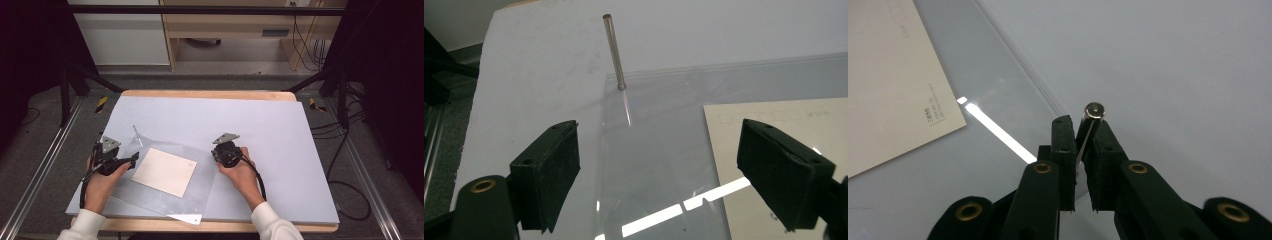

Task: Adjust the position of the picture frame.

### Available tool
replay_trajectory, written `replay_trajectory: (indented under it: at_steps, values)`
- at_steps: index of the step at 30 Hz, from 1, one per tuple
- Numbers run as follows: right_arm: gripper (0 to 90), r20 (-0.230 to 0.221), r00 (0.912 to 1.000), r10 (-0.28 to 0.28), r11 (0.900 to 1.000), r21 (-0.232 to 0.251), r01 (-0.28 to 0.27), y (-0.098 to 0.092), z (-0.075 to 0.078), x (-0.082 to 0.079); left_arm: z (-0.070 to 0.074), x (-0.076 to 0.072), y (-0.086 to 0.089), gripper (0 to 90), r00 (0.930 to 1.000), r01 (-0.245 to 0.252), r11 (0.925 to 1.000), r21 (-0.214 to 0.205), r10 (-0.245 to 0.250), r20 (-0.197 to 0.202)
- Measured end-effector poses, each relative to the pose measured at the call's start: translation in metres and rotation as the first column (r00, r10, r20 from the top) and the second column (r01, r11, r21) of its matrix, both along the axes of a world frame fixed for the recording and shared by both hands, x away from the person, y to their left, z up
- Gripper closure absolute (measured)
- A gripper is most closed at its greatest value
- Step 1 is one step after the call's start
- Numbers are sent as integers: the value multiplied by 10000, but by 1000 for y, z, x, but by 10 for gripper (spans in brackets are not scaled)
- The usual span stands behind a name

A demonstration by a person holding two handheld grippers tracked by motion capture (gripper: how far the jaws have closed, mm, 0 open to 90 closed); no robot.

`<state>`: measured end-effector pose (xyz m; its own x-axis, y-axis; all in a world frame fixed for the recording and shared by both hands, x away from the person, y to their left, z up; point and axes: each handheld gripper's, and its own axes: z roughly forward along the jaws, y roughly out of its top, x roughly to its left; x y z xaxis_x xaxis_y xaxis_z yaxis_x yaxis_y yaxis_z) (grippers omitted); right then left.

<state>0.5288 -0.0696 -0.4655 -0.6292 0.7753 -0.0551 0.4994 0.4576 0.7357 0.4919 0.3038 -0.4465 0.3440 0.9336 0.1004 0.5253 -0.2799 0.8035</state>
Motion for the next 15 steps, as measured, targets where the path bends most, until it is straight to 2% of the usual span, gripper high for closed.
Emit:
replay_trajectory:
  at_steps: [6, 10, 12, 14, 15]
  values:
    - [815, 150, 9997, 168, 9999, -35, -167, -1, 0, 0, -1, 0, 0, 185, 10000, 36, 10000, 45, -35, -15]
    - [837, 173, 9993, 324, 9995, -36, -324, -2, -1, 0, -1, 0, 0, 194, 9999, 116, 9999, 8, -116, 22]
    - [840, 140, 9994, 321, 9995, -9, -321, -2, -1, 0, -1, 1, 0, 215, 9999, 118, 9999, 11, -118, 62]
    - [848, 105, 9993, 364, 9993, 5, -364, -2, -1, 0, -1, 1, 1, 241, 9999, 147, 9998, -156, -146, 40]
    - [851, 27, 9995, 302, 9994, 136, -302, -3, -1, 1, 0, 5, 0, 273, 9994, 348, 9992, -192, -347, 56]
